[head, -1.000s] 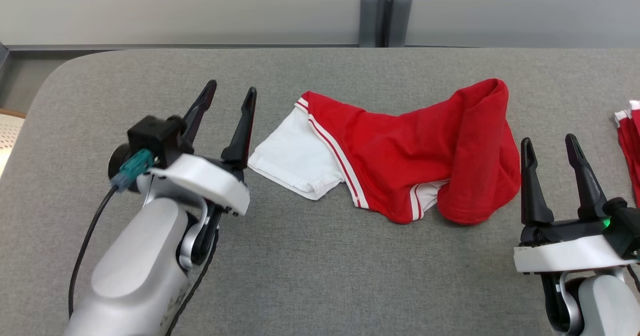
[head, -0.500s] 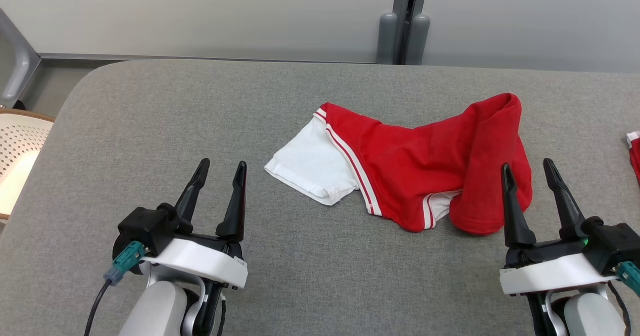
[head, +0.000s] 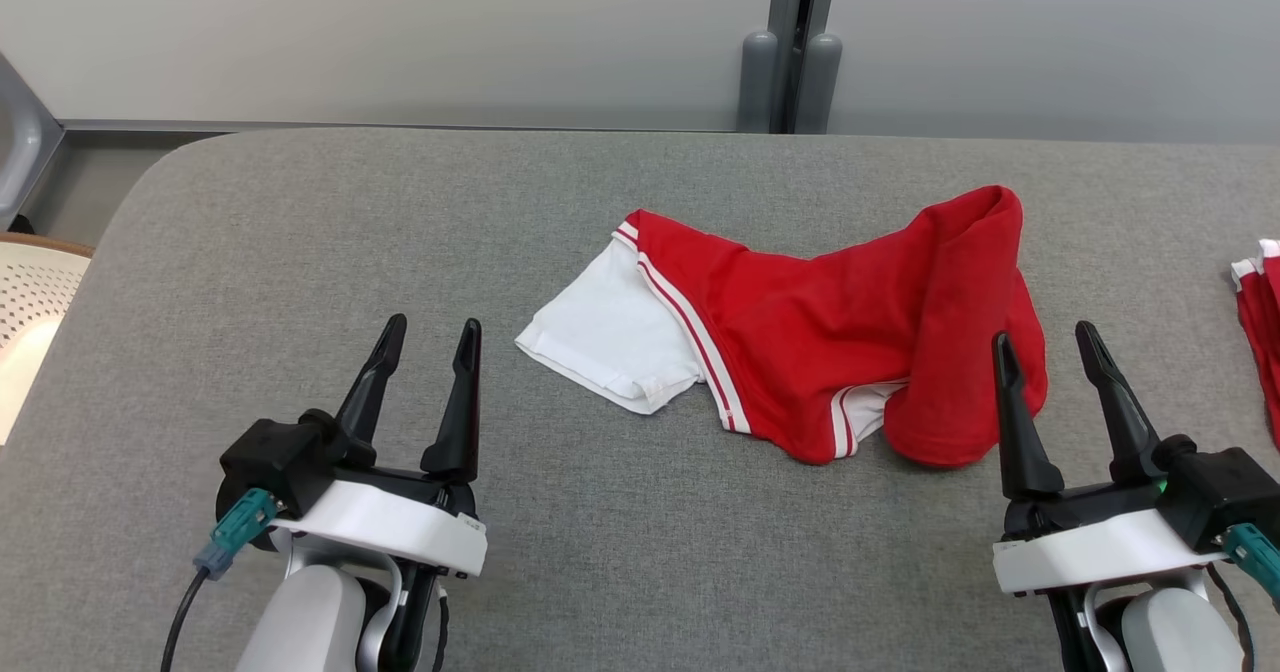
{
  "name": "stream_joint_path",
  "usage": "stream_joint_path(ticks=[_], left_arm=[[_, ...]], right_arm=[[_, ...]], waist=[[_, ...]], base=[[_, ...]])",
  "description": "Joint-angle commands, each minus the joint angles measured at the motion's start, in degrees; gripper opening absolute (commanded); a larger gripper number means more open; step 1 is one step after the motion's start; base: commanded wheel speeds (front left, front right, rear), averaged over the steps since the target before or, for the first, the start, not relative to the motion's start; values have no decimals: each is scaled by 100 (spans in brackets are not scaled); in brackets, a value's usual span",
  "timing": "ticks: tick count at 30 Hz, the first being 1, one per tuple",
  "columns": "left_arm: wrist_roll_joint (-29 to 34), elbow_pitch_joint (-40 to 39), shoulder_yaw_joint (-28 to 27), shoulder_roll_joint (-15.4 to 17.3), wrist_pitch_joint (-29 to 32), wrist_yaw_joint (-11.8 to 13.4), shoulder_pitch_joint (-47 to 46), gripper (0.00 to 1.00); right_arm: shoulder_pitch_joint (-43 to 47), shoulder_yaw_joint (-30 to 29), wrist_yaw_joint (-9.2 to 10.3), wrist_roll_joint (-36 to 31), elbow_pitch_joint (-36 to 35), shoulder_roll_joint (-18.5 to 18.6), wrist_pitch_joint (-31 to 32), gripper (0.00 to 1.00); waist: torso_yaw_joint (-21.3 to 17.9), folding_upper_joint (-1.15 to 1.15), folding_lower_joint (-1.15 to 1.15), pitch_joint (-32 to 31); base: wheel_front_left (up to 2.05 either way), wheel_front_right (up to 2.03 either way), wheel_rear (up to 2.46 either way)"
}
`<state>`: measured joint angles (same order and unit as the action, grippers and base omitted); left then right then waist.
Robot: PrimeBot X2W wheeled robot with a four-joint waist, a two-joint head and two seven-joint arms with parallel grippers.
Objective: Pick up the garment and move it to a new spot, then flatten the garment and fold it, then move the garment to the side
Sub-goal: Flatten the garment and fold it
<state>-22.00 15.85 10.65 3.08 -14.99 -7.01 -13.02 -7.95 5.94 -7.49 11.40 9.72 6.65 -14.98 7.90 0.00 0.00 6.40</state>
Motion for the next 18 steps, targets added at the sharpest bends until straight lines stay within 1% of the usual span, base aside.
stream_joint_path(ticks=[1,7,11,15,18], left_arm=[[14,-5,-1,12,-27,-28,83,100],[-1,-65,37,-4,-27,-52,57,100],[24,-67,16,-6,-27,-54,48,100],[-23,-61,57,-9,-27,-51,39,100],[-77,-41,98,-9,-27,-52,28,100]], right_arm=[[15,-17,0,26,1,11,-30,100],[-1,-62,0,19,8,-23,-30,100],[-11,53,0,55,-15,-56,-30,100],[-10,467,0,187,9,3,-30,100],[12,978,0,411,188,88,-24,100]], waist=[[-15,0,0,4],[-36,0,0,30],[-30,0,0,45],[11,0,0,81],[74,0,0,111]], base=[[0,0,0],[0,0,0],[0,0,0],[0,0,0],[0,0,0]])
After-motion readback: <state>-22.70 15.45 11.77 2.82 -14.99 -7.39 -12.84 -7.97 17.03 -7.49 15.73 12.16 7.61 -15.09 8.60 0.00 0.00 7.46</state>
